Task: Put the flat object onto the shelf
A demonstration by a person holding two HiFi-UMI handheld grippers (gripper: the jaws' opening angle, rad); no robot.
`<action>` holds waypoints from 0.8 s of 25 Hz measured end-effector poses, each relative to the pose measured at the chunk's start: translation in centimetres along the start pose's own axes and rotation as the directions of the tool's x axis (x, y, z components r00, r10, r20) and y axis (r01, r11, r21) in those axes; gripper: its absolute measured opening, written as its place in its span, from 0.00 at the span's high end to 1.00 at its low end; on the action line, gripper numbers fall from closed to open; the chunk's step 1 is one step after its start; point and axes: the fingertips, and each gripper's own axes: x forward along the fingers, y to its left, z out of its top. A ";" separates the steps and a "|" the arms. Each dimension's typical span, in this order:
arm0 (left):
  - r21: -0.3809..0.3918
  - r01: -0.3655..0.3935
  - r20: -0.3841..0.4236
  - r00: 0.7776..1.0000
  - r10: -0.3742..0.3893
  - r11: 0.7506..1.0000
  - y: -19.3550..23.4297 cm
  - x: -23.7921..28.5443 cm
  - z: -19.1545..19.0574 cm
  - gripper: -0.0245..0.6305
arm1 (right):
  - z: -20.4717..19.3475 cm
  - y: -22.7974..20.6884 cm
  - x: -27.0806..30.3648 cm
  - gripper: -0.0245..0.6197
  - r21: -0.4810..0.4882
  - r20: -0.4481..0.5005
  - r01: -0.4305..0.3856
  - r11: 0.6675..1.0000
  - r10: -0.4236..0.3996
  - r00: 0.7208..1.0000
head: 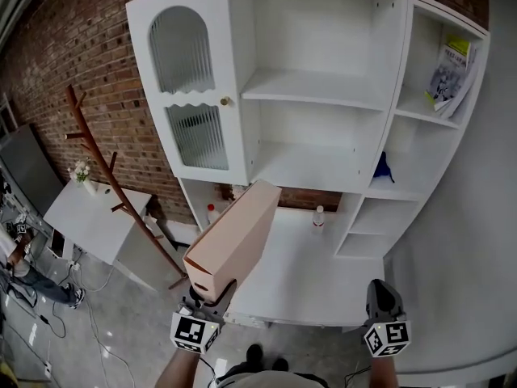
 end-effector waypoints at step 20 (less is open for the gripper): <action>0.456 0.076 0.054 0.992 -0.113 0.887 1.2 11.5 6.8 0.55 | 2.0 2.3 2.4 0.91 -0.031 0.018 0.036 0.999 -0.035 0.999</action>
